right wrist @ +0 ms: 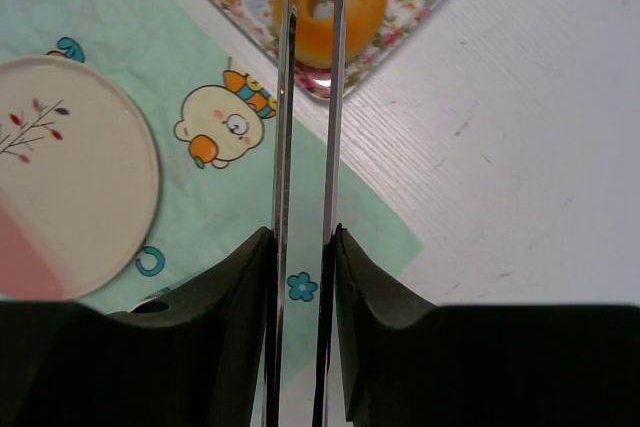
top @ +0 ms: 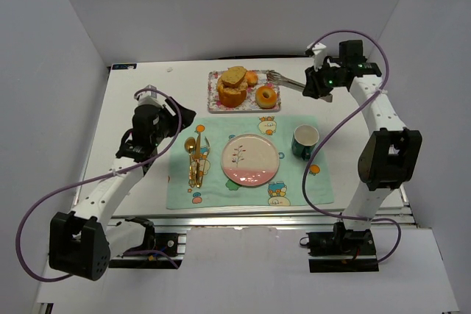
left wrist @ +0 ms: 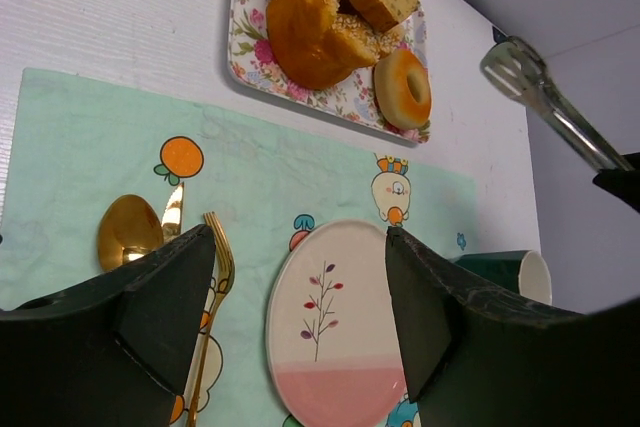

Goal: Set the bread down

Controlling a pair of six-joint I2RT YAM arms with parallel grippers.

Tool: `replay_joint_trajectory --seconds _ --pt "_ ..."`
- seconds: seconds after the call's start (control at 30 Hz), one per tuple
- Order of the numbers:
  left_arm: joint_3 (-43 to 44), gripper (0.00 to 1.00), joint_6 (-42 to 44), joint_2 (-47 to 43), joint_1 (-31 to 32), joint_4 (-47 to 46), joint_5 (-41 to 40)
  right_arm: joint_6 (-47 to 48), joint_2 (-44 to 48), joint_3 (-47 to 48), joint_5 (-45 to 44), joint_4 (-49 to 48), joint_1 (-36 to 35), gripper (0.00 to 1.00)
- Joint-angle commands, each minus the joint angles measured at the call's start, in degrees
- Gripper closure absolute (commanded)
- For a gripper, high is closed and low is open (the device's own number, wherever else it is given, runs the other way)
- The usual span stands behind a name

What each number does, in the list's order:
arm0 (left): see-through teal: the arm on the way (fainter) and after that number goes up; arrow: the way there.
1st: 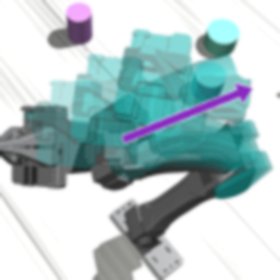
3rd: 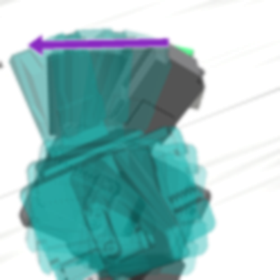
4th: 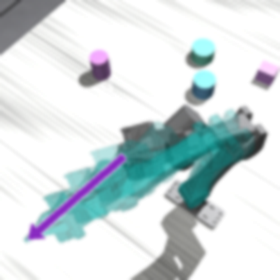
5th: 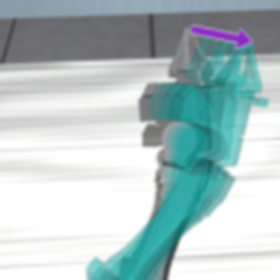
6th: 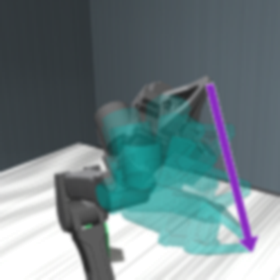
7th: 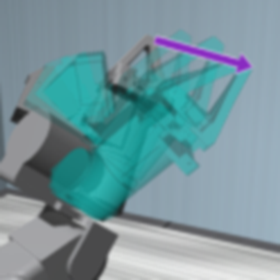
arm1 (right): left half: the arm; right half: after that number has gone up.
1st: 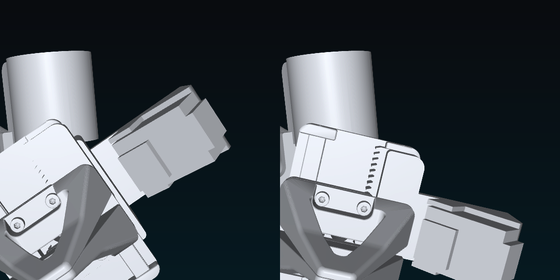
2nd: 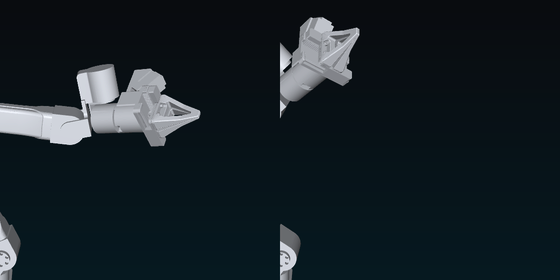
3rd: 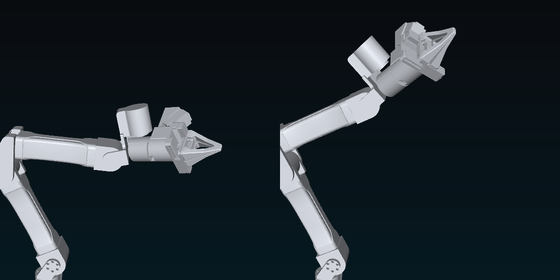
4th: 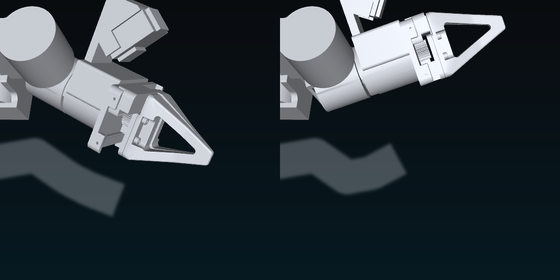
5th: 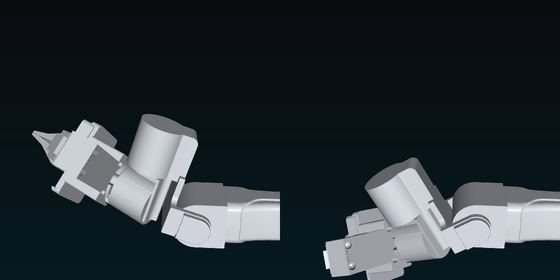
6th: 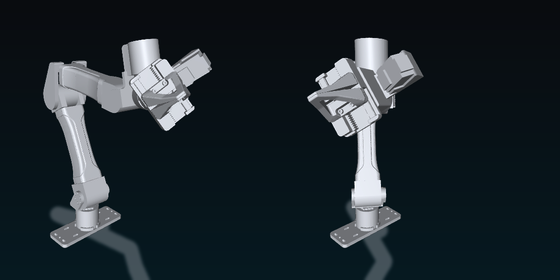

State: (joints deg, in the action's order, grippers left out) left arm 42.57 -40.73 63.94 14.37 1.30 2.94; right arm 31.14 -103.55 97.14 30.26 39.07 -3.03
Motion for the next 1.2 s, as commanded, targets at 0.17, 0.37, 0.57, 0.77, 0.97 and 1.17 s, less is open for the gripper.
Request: replay_joint_trajectory --seconds 0.17,0.37,0.57,0.77,0.97,1.17 --pt "-2.1 0.21 -1.0 -4.7 -0.1 -2.4 -1.3 1.6 3.0 0.7 -3.4 2.7 -5.8 0.65" --pt "-2.9 0.21 -1.0 -5.9 -0.2 -2.0 -1.5 4.3 3.0 -2.4 -11.3 0.1 -9.9 0.6" --pt "-3.5 0.21 -1.1 -6.5 -0.2 -1.9 -2.0 4.6 2.0 -2.5 -14.6 -1.1 -11.1 0.59" --pt "-4.1 0.21 -1.3 -6.6 -0.2 -2.4 -2.0 5.0 0.7 -2.4 -16.9 -1.7 -11.7 0.57" --pt "-4.0 0.21 -0.9 -6.4 -0.2 -2.2 -2.1 4.8 -0.6 -2.5 -17.7 -1.0 -12.2 0.56" --pt "-4.4 0.21 -1.0 -6.5 -0.2 -2.3 -2.1 3.9 -1.0 -3.1 -17.5 0.0 -12.3 0.55"
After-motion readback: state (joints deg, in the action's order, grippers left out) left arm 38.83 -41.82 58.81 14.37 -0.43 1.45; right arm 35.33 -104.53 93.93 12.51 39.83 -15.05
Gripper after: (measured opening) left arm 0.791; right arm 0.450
